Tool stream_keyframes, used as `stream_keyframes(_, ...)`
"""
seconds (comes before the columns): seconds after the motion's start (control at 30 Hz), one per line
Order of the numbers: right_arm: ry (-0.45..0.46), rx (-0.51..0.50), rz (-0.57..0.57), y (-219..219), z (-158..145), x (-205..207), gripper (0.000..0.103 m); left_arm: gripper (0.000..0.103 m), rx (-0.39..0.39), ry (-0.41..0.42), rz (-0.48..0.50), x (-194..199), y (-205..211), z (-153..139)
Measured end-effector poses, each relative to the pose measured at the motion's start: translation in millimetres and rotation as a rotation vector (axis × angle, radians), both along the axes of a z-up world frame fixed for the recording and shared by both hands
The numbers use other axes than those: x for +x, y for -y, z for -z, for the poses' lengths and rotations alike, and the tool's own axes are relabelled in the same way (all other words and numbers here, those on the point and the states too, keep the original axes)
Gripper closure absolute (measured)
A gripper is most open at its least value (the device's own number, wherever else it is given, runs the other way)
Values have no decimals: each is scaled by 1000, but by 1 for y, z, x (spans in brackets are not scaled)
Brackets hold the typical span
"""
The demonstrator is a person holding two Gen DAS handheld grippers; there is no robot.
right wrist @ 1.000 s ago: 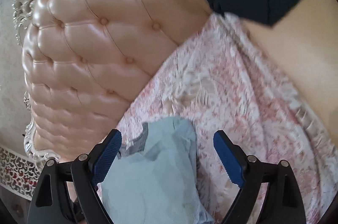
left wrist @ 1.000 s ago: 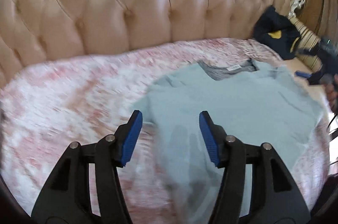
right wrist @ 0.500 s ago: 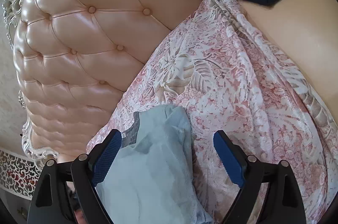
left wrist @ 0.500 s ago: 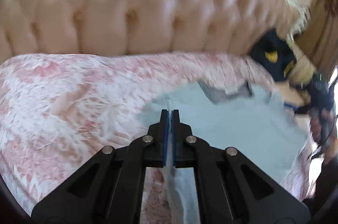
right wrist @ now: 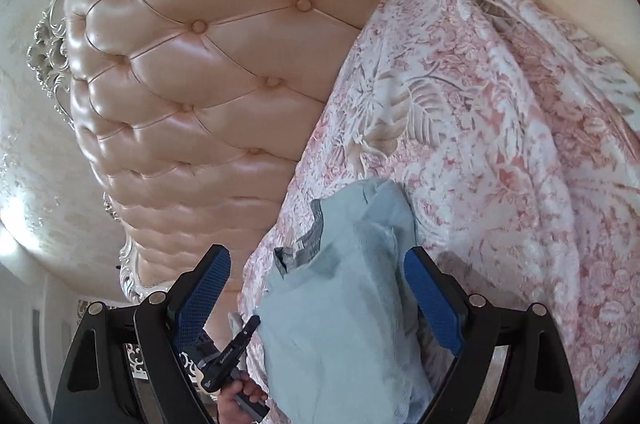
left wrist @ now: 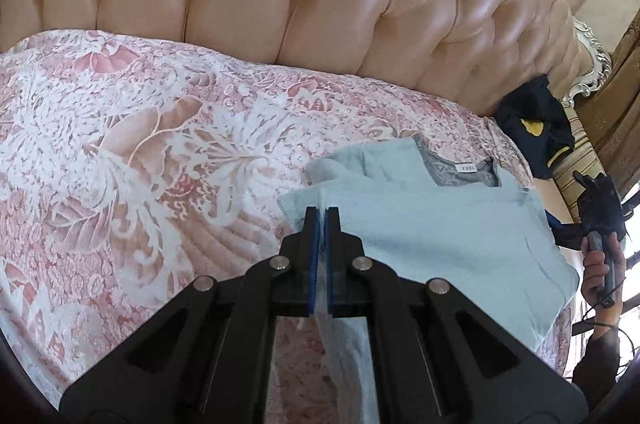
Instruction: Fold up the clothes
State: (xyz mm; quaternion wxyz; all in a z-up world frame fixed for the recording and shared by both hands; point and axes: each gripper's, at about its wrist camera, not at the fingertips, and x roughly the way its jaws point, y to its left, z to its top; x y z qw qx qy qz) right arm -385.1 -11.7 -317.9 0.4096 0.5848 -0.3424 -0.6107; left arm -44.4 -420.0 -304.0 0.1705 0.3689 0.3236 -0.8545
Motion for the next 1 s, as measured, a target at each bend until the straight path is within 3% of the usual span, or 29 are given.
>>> stream_keyframes(0.13, -24, -40, -50, 7, -7, 4, 13, 100, 6, 9, -15, 1, 1, 2)
stream_keyframes(0.37, -65, 56, -55, 18, 3, 2, 17, 100, 23, 15, -25, -1, 2, 1)
stream_keyframes(0.53, -108, 41, -95, 35, -1, 0, 62, 100, 31, 15, -24, 0, 3, 1)
stream_keyframes(0.57, -113, 50, -107, 38, -2, 0, 64, 100, 31, 13, -24, -1, 3, 1)
stream_keyframes(0.7, -111, 197, -74, 37, 5, -3, 57, 100, 36, 10, -24, -1, 4, 1)
stream_keyframes(0.83, -109, 188, -86, 31, 5, -4, 53, 100, 43, 9, -24, -1, 4, 1)
stream_keyframes(0.93, -128, 192, -106, 28, 1, -4, 41, 100, 46, 7, -25, -1, 4, 2)
stream_keyframes(1.0, -159, 208, -141, 31, 1, -2, 41, 100, 48, 5, -26, -1, 4, 2)
